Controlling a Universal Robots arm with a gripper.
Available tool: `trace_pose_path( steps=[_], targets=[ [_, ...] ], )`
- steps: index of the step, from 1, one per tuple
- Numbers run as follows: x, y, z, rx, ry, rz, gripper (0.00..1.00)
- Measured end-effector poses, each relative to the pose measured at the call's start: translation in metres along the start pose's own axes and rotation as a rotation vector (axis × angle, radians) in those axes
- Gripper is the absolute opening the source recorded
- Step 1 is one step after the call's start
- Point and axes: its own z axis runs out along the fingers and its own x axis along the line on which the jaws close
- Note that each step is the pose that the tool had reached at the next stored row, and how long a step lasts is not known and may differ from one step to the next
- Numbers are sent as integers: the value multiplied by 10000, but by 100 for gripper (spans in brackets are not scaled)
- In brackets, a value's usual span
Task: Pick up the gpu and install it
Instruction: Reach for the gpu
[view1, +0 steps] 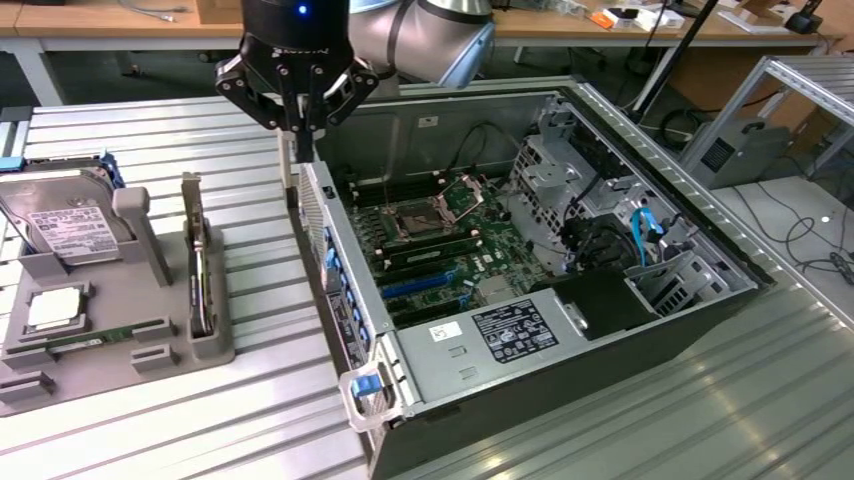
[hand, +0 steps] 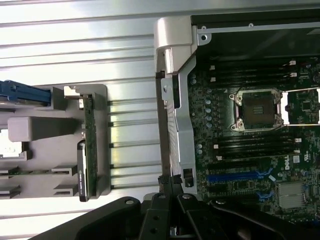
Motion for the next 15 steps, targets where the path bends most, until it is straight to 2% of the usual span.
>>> trace_pose_path(
  steps=[15],
  targets=[
    [37,-3,-1,1,0,0,11]
  ],
)
